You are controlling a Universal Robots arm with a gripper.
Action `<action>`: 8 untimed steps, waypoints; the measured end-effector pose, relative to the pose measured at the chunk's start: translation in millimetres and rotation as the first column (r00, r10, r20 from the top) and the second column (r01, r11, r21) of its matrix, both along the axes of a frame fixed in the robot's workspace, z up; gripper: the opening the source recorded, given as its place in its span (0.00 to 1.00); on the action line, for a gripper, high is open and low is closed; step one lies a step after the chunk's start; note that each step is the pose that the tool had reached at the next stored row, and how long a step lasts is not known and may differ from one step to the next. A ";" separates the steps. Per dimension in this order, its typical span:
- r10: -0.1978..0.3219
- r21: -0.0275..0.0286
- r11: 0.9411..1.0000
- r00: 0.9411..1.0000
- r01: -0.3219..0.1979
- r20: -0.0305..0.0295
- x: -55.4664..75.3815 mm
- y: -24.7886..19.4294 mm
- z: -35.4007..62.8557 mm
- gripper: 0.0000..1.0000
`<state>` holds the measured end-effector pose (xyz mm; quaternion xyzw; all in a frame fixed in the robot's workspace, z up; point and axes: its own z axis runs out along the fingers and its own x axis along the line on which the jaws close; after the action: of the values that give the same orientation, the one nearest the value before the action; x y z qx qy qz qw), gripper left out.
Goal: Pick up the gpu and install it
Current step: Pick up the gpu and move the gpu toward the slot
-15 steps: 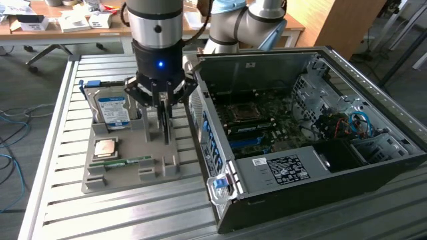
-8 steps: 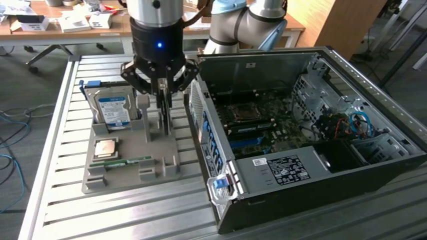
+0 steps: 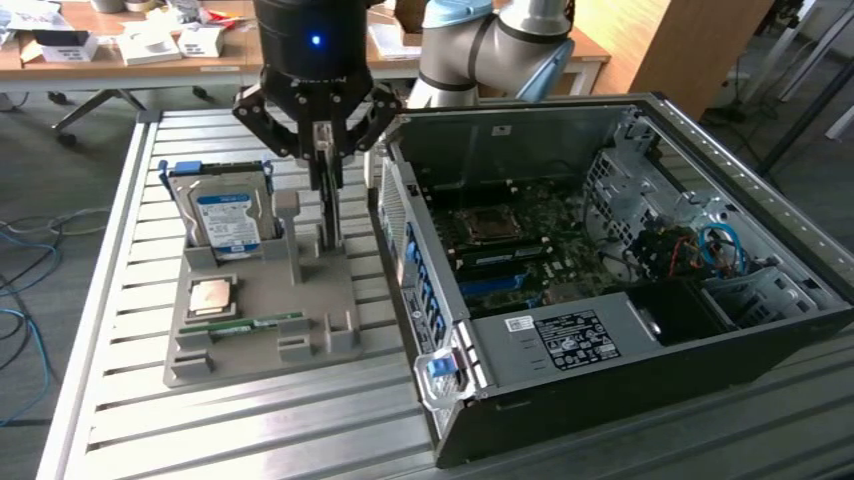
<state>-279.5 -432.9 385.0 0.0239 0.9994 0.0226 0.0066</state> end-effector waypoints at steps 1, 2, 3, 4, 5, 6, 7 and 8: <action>0.000 0.000 1.000 1.000 0.000 0.000 0.0 0.0 3.5 0.26; 0.000 0.000 1.000 1.000 0.000 0.000 0.0 0.0 7.3 0.26; 0.000 0.001 1.000 1.000 0.000 0.000 0.0 0.0 11.1 0.26; 0.000 0.001 1.000 1.000 0.000 0.000 0.0 0.0 14.2 0.26; 0.000 0.001 1.000 1.000 0.000 0.000 0.0 0.0 17.2 0.26; 0.000 0.001 1.000 1.000 0.000 0.000 0.0 0.0 19.5 0.26; 0.000 0.001 1.000 1.000 0.000 0.000 0.0 0.0 21.8 0.26; 0.000 0.002 1.000 1.000 0.000 0.000 0.0 0.0 24.0 0.26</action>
<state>-279.5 -432.9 409.0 0.0240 0.9994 0.0234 0.0066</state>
